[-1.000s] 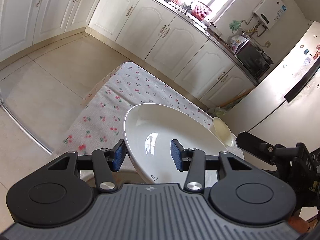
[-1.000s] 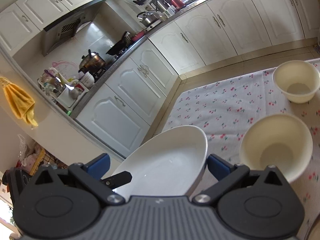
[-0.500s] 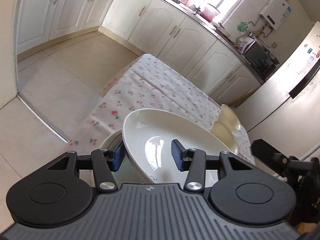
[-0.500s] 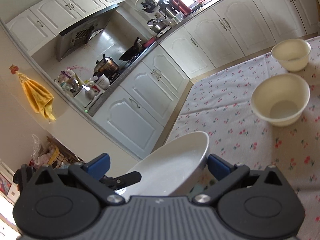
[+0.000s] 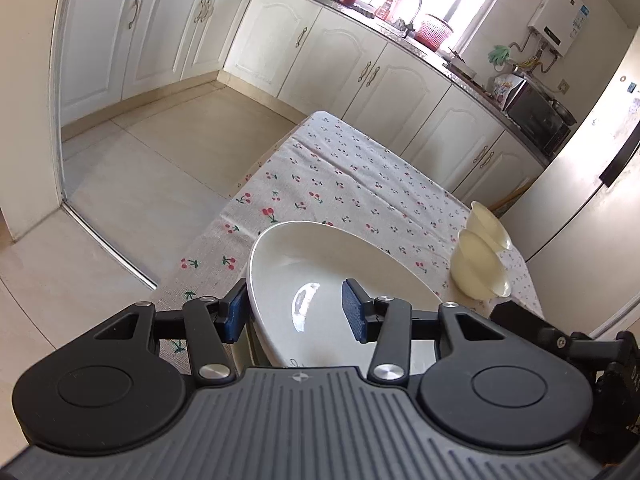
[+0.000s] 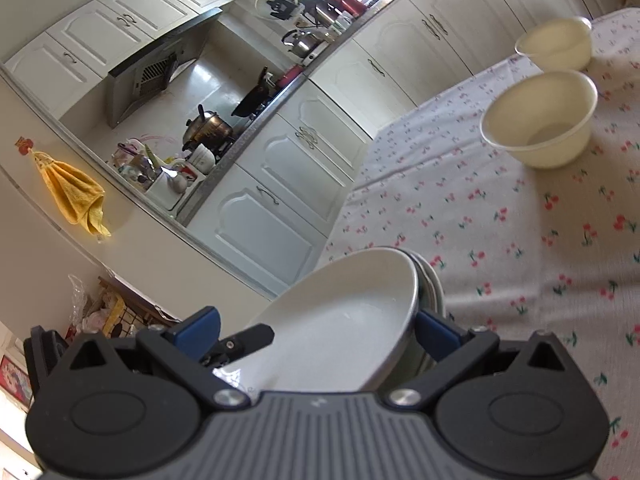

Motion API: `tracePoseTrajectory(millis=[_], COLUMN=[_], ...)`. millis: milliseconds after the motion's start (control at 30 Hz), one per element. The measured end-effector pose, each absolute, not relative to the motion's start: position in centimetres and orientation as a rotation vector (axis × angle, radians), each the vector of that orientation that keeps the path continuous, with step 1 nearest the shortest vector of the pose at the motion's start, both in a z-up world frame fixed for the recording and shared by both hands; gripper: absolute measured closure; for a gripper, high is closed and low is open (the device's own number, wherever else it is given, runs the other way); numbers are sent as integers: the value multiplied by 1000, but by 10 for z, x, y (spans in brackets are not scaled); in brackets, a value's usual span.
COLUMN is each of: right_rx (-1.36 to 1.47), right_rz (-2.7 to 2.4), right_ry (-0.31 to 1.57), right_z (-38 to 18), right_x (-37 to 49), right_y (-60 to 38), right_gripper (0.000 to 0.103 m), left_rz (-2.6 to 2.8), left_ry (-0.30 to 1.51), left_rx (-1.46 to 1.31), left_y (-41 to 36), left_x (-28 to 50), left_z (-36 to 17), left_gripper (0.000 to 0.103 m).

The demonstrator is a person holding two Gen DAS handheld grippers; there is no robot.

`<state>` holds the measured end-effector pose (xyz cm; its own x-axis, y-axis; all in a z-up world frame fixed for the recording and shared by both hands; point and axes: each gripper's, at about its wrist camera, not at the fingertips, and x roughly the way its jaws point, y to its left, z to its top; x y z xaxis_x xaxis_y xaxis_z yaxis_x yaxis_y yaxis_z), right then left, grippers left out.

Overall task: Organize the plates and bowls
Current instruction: 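Carry the white deep plate and lower it onto the floral plate stack, then open the left tool to release the white plate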

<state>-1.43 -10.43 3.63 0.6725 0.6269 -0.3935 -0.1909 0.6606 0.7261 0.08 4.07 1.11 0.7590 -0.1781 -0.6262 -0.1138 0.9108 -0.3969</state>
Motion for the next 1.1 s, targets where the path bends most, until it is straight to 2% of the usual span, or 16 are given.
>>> tracePoseTrajectory(millis=[467,733,833,867,1100], right_rx=[639,648,629,627,600], right_rz=[447,440,398,382,300], right_ry=[673,681,677,675,650], right_z=[38,40,43,44,51], right_x=[-26,-28,-33,-34,-46], right_y=[-99,-101,-105,-108,-120], right_gripper=[0,0,0,0,0], left_rz=[-17,-14,-8,7,16], left_ry=[717,727,711,691,616], left_rx=[-384,-341,-312,-285,-206], left_y=[40,41,40,37,32], left_x=[-4,-6,-11,-14,-29], left_z=[6,7,11,14,32], left_gripper=[51,45,31,23,5])
